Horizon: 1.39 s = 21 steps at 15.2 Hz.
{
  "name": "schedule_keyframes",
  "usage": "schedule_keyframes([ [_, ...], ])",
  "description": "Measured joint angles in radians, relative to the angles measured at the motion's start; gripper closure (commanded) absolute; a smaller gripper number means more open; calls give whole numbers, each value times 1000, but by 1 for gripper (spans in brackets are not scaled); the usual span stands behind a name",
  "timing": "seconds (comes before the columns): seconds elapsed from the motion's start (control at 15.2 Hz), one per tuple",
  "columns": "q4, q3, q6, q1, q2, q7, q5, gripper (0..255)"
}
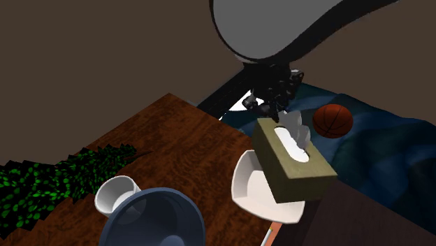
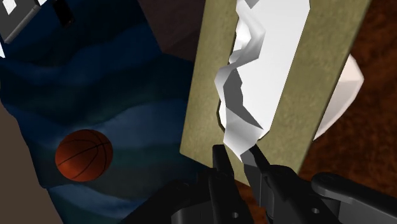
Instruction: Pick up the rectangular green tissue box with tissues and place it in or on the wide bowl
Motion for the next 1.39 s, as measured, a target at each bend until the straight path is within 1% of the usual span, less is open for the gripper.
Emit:
schedule_keyframes([
  [0.07, -45, -1, 1, -1, -44, 0, -3, 255],
  [0.13, -71, -4, 12, -3, -60, 0, -7, 255],
  [0.33, -103, -6, 43, -6, -59, 7, -11, 255],
  [0.92, -160, -12, 161, -11, 6, 38, -29, 255],
  [1.39, -179, -14, 247, -13, 75, 67, -42, 255],
])
